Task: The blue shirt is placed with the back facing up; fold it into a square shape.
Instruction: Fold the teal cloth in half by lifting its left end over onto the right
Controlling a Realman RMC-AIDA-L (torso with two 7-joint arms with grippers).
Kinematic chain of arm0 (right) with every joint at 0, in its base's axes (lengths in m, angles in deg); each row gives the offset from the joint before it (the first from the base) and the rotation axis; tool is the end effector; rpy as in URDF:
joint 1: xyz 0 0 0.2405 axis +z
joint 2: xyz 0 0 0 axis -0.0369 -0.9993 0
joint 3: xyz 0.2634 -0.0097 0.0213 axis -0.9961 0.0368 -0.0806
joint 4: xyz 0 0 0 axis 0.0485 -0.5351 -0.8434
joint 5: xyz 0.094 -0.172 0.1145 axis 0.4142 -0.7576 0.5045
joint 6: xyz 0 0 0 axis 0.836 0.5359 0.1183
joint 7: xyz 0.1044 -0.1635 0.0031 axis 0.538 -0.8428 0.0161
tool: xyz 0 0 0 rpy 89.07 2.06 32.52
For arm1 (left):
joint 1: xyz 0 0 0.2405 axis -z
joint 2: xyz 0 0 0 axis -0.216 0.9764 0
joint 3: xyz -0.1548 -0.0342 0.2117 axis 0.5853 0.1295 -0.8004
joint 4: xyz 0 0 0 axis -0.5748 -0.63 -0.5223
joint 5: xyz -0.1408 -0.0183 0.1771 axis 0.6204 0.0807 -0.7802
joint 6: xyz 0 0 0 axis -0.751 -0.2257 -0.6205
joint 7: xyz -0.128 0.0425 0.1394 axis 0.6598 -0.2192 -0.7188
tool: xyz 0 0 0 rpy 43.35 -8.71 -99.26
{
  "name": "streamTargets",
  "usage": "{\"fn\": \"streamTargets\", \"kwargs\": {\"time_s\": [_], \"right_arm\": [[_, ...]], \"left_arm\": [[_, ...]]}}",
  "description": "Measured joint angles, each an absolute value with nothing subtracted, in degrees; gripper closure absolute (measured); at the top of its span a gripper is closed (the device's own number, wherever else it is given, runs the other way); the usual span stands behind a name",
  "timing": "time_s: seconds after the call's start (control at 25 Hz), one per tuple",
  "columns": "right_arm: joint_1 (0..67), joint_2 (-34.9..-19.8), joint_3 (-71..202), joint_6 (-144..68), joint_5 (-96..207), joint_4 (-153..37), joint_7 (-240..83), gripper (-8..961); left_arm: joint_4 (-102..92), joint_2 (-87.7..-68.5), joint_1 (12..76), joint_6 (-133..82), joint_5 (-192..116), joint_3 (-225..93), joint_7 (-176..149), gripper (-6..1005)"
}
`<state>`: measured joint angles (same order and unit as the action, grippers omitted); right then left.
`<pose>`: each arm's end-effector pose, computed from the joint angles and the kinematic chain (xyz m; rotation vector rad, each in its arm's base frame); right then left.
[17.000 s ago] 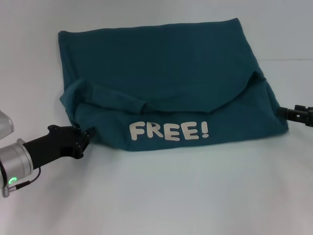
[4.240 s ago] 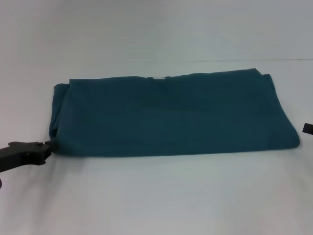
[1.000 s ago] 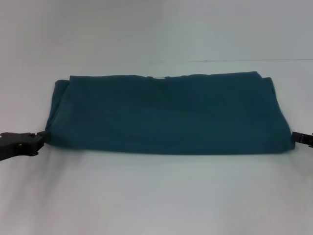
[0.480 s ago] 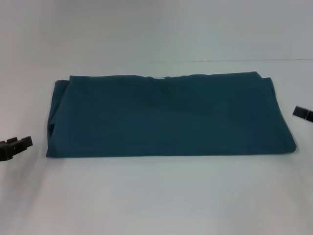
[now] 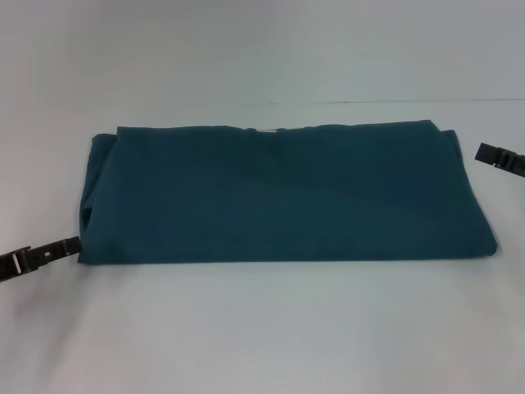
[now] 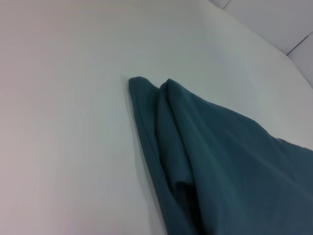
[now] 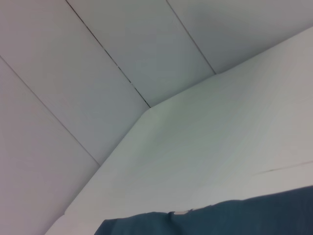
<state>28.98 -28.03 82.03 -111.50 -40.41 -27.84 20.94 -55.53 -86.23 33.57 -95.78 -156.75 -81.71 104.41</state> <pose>0.3313 0.3911 0.0396 -2.1153 1.2799 0.9293 -0.3832 0.3437 0.0145 -1.9283 -1.5944 -0.5758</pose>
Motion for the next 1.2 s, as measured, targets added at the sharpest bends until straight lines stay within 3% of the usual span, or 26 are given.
{"fn": "streamTargets", "kwargs": {"time_s": [0.12,0.28,1.2], "right_arm": [[29.38,-27.60,82.05,-111.46,-40.41,-27.84,20.97,249],[29.81,-27.31,82.05,-111.72,-40.32,-27.80,21.36,249],[30.34,-26.85,81.83,-113.43,-40.04,-26.40,21.77,250]], "left_arm": [[-55.44,-86.22,33.89,-95.89,-156.75,-81.98,106.74,179],[-54.59,-86.22,34.16,-95.34,-156.75,-82.91,109.45,110],[-47.77,-85.68,36.74,-90.24,-156.72,-83.16,112.00,102]]}}
